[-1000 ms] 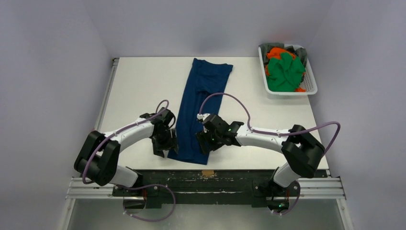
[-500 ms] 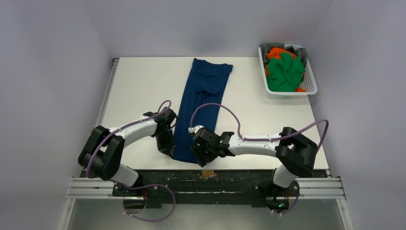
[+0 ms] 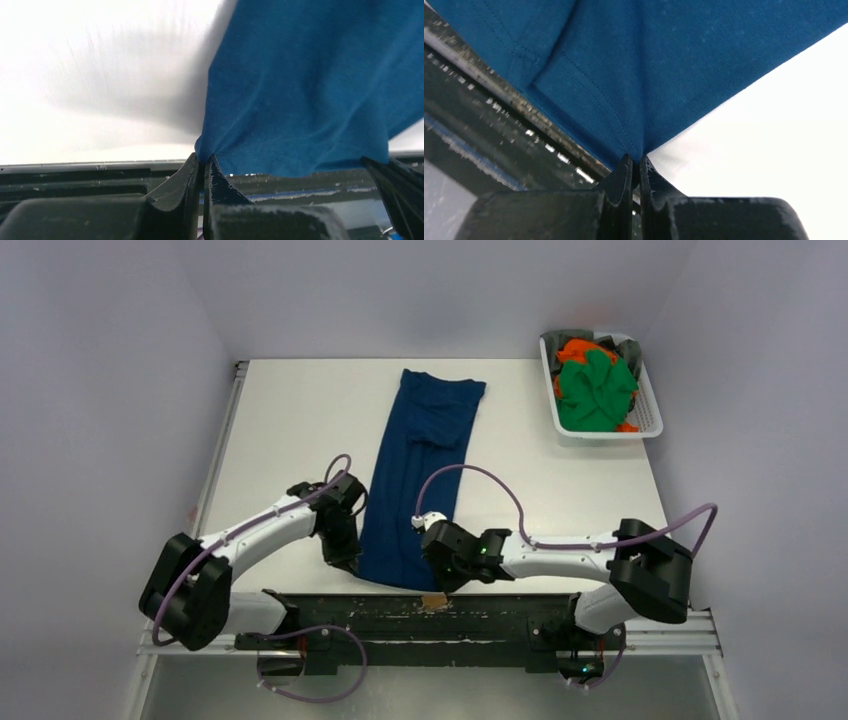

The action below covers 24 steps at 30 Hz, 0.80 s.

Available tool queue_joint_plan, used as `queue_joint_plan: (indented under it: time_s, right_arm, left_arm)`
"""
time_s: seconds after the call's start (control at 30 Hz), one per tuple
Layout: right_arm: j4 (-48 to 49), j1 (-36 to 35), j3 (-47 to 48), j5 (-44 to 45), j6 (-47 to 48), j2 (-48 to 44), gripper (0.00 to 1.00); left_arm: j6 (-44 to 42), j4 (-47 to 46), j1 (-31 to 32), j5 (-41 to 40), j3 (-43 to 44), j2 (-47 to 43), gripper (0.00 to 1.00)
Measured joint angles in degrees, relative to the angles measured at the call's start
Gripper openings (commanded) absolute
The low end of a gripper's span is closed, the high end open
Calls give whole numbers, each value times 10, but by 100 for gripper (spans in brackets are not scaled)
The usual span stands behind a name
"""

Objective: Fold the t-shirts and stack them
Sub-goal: Fold the folded rectangular tshirt in 1/3 of the way

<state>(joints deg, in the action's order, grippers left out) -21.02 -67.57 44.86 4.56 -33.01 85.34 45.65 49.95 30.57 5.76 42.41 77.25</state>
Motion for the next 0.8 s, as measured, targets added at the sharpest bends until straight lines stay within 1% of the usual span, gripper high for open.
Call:
queue_joint_plan:
  time_s: [0.1, 0.2, 0.33, 0.43, 0.57, 0.63, 0.8]
  right_arm:
    - [17, -2, -28, -34, 0, -39, 0]
    - [26, -3, -40, -64, 1, -71, 0]
    - [34, -3, -37, -89, 4, -81, 0]
    - [16, -3, -16, -86, 10, -66, 0]
    - [-10, 11, 37, -80, 26, -42, 0]
    - [-14, 32, 53, -83, 34, -41, 0]
    - [-18, 122, 78, -85, 60, -40, 0]
  left_arm:
    - [3, 19, 19, 10, 0, -49, 0]
    - [5, 38, 25, 22, 3, -95, 0]
    - [7, 63, 26, 28, 38, -110, 0]
    - [7, 64, 26, 29, 84, -94, 0]
    - [5, 56, 26, 25, 148, -49, 0]
    - [2, 49, 25, 21, 182, -15, 0]
    - [-14, 41, 12, 12, 256, 72, 0]
